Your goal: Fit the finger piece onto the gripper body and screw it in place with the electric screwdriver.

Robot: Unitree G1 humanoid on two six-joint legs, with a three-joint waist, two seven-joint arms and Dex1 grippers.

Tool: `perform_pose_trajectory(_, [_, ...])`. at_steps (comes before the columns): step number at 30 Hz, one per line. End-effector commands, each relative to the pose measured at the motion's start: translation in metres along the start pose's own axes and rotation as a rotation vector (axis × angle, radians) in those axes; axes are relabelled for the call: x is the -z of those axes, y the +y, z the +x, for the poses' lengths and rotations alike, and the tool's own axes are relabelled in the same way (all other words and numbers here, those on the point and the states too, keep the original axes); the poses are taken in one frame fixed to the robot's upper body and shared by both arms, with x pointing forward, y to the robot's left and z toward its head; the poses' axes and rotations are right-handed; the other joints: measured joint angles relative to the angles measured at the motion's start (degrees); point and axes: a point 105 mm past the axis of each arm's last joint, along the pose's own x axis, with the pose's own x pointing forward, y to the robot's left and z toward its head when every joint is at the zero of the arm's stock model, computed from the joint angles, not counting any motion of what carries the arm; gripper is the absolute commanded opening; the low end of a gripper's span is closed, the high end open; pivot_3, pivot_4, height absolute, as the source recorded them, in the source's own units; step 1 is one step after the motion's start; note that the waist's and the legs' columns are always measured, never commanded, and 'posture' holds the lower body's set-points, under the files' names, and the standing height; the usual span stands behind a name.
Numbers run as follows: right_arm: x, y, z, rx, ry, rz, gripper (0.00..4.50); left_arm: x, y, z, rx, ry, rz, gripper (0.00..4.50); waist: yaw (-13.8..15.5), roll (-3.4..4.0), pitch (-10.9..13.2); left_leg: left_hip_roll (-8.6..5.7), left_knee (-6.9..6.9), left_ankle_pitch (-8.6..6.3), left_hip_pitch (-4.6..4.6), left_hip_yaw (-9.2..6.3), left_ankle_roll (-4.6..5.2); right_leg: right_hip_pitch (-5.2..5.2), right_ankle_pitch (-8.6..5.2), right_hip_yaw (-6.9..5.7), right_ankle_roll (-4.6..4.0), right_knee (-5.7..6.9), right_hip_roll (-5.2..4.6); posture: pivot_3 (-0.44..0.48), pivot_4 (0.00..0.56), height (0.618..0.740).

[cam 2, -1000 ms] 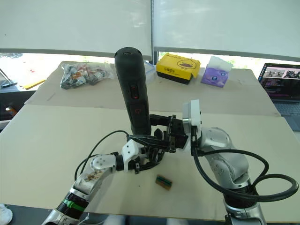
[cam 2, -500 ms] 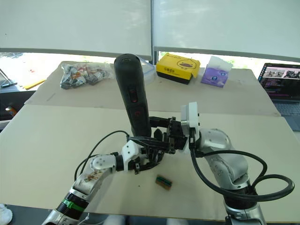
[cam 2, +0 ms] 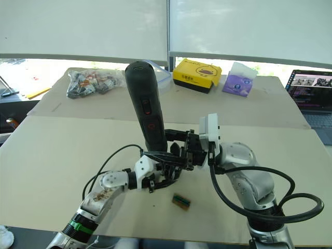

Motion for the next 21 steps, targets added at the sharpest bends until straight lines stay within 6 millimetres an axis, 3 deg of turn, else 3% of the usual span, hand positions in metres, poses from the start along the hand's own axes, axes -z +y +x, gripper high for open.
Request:
perform_pose_trajectory(1, [-0.0133,0.0029,0.0022,-0.014,-0.055,-0.045,1.96,0.0159,-0.0129,0.0007,0.049,0.050,-0.053,2.35,0.0,0.00,0.0,0.00,0.00,0.00,0.00,0.00,0.00,0.00,0.00,0.00,0.00,0.00,0.00,0.000,0.150,0.740])
perform_pose_trajectory(21, [-0.0111,0.0036,0.0032,-0.009,-0.051,-0.032,1.96,0.0154,-0.0130,0.0007,0.051,0.050,-0.054,2.35,0.0,0.00,0.0,0.00,0.00,0.00,0.00,0.00,0.00,0.00,0.00,0.00,0.00,0.00,0.00,0.000,0.150,0.740])
